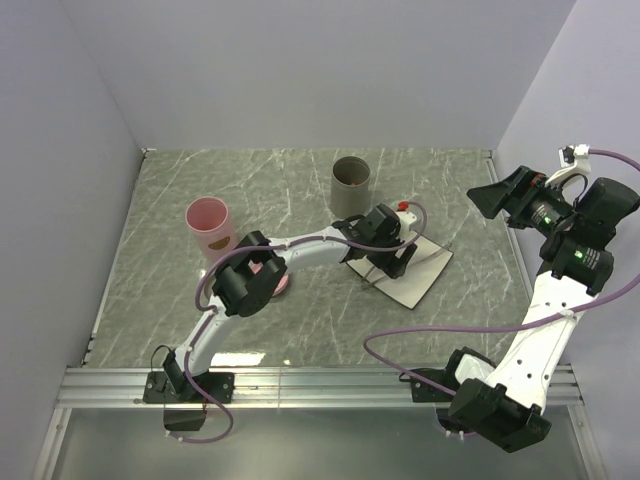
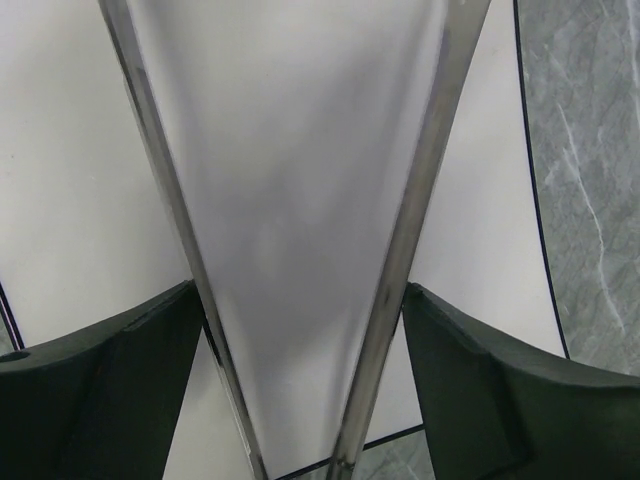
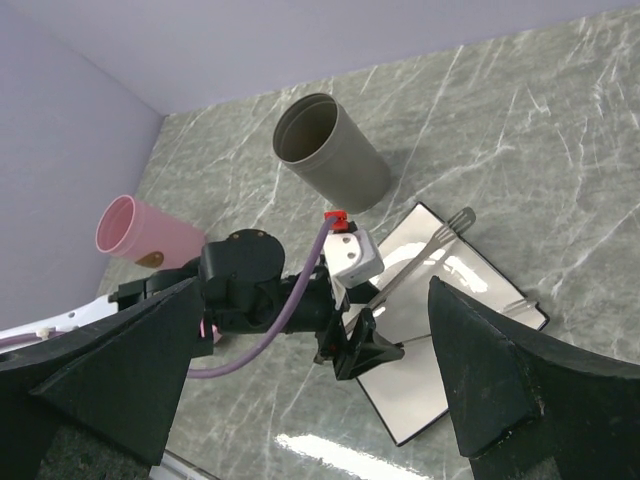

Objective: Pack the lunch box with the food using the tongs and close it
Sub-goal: Place the clamp on the plate.

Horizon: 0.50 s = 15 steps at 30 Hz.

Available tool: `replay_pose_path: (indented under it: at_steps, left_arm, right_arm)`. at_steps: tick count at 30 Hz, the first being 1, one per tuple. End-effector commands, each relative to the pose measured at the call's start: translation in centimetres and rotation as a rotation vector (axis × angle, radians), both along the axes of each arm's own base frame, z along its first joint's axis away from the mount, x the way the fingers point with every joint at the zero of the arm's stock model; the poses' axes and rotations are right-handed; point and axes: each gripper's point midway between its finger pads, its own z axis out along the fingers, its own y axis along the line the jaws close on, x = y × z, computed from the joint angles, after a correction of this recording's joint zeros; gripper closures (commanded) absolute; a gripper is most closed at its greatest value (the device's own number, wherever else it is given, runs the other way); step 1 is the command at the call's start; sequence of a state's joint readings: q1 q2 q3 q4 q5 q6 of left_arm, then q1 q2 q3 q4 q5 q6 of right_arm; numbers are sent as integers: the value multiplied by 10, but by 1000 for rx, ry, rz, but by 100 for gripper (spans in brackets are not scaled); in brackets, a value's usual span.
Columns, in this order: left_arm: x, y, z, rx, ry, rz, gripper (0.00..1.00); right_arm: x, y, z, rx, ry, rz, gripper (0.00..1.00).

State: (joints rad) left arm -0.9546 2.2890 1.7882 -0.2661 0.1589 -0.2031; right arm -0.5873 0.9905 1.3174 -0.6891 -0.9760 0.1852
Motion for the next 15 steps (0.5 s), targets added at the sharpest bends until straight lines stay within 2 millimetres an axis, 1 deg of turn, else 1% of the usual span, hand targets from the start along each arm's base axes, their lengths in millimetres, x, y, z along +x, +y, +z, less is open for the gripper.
replay_pose_path:
  at_steps: [1,3,4,9,10,12,13,14,15]
  left_arm:
    - [-2,-8,26,-26,-47,2,13]
    - [0,-7,30,-24,-62,8,11]
    - [-1,-8,32,-23,-71,10,1]
    - [2,-7,39,-18,-95,12,1]
    - [5,-8,43,-19,-108,19,1]
    - [6,-8,53,-22,-134,9,1]
    - [9,-10,65,-36,-156,11,1]
    - [11,-10,72,-39,-168,11,1]
    - [13,-12,84,-48,-189,1,1]
  right_arm:
    - [-1,0,10,-31,-48,8,0]
    - [-1,1,10,-31,-49,11,0]
    - [-1,1,10,-30,-48,12,0]
    - [-3,2,12,-34,-54,16,0]
    - [-3,2,12,-34,-54,16,0]
    - [-3,2,11,-33,-50,16,0]
    - [-4,2,12,-36,-54,15,0]
    - [-4,3,12,-34,-51,18,0]
    - [-4,2,12,-34,-51,16,0]
